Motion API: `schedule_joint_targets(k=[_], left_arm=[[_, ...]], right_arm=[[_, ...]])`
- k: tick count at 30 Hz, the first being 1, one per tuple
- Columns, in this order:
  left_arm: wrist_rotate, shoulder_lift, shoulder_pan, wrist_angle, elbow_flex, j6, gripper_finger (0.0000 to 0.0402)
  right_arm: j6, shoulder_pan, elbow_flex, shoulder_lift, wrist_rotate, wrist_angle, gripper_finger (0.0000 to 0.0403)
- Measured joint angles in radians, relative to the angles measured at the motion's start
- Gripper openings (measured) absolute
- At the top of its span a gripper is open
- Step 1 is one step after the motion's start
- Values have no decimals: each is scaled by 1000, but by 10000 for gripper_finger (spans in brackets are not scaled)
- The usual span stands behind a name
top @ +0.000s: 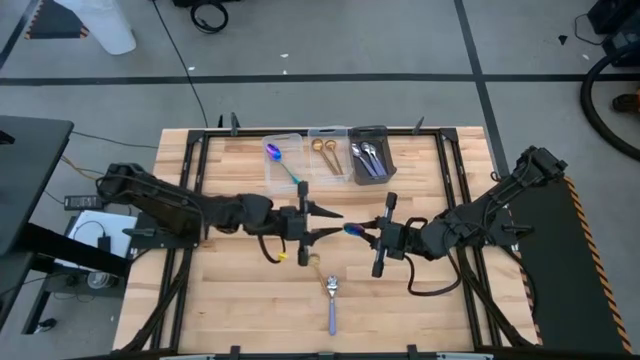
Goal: Sort silverware by color (type)
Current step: Put the blue spoon into the left transparent bin
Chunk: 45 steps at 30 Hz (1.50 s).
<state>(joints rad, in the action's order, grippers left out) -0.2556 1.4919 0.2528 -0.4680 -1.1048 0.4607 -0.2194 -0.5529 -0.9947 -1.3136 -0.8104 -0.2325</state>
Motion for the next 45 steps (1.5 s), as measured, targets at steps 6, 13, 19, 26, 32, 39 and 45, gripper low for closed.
schedule_joint_targets(k=[6, 13, 19, 26, 32, 39, 45], left_arm=[[-130, -30, 58, 229, 0, -55, 132], [-256, -34, 162, 583, 0, -246, 132], [-349, -34, 237, 834, 0, -404, 132], [-420, -51, 302, 1037, 1, -475, 132], [-425, -131, 304, 1107, 1, -468, 120], [-451, -195, 280, 1162, 1, -467, 110], [-454, -200, 247, 1099, 54, -440, 109]], right_arm=[[39, 13, 0, 0, 2, 11, 16], [122, 57, 0, 0, 69, 63, 16], [167, 154, 0, 0, 185, 77, 16], [148, 285, 0, 0, 312, 77, 16], [134, 420, 0, 0, 442, 77, 16], [121, 559, 0, 0, 588, 71, 16], [122, 644, 0, 0, 682, 62, 16]])
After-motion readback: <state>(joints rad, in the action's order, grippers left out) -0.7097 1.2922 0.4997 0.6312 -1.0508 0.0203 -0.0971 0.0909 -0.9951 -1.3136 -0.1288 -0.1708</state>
